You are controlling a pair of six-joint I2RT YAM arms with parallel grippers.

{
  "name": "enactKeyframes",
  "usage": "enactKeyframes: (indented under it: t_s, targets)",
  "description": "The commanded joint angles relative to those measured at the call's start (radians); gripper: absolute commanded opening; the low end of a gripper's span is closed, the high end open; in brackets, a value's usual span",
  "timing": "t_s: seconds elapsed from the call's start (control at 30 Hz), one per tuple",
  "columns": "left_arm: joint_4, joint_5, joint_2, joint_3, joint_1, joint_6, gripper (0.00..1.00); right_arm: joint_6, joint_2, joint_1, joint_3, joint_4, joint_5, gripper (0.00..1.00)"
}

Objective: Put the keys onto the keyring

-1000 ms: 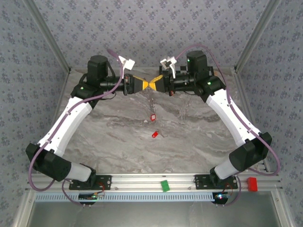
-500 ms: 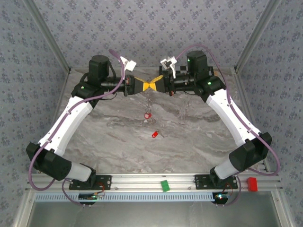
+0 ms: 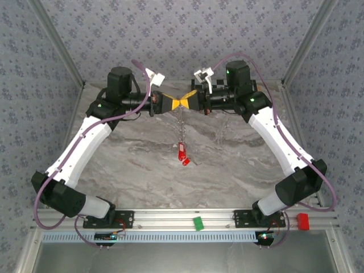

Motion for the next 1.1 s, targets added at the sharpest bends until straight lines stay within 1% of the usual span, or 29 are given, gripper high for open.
enactKeyframes:
  t_s: [0.0, 0.03, 0.07, 0.13, 0.17, 0.23, 0.37, 0.5, 0.67, 0.83, 1.07]
  targets:
    - [0.19, -0.086, -0.059, -0.059, -0.021, -0.062, 0.0, 0.129, -0.065, -0.034, -0.064, 0.157, 0.015, 0.14]
    - [0.249, -0.114, -0.075, -0.091, -0.023, -0.08, 0.0, 0.205, -0.082, -0.056, -0.104, 0.251, 0.021, 0.2]
    - [0.299, -0.145, -0.091, -0.119, -0.026, -0.095, 0.0, 0.28, -0.101, -0.078, -0.151, 0.357, 0.032, 0.22]
    - [0.368, -0.206, -0.112, -0.154, -0.036, -0.105, 0.0, 0.401, -0.14, -0.11, -0.239, 0.532, 0.072, 0.22]
    - [0.387, -0.24, -0.119, -0.165, -0.047, -0.103, 0.0, 0.441, -0.159, -0.124, -0.275, 0.599, 0.093, 0.22]
    - [0.386, -0.304, -0.124, -0.166, -0.069, -0.086, 0.0, 0.476, -0.183, -0.139, -0.316, 0.653, 0.129, 0.23]
    - [0.411, -0.429, -0.129, -0.172, -0.113, -0.068, 0.0, 0.475, -0.213, -0.144, -0.368, 0.683, 0.211, 0.22]
    - [0.476, -0.496, -0.133, -0.197, -0.145, -0.064, 0.0, 0.502, -0.215, -0.14, -0.427, 0.761, 0.258, 0.19]
    - [0.583, -0.536, -0.134, -0.232, -0.164, -0.075, 0.0, 0.501, -0.2, -0.119, -0.442, 0.807, 0.271, 0.19]
    - [0.608, -0.551, -0.123, -0.225, -0.168, -0.09, 0.0, 0.444, -0.197, -0.071, -0.441, 0.788, 0.29, 0.18]
    - [0.61, -0.537, -0.113, -0.215, -0.168, -0.104, 0.0, 0.422, -0.181, -0.017, -0.434, 0.773, 0.314, 0.17]
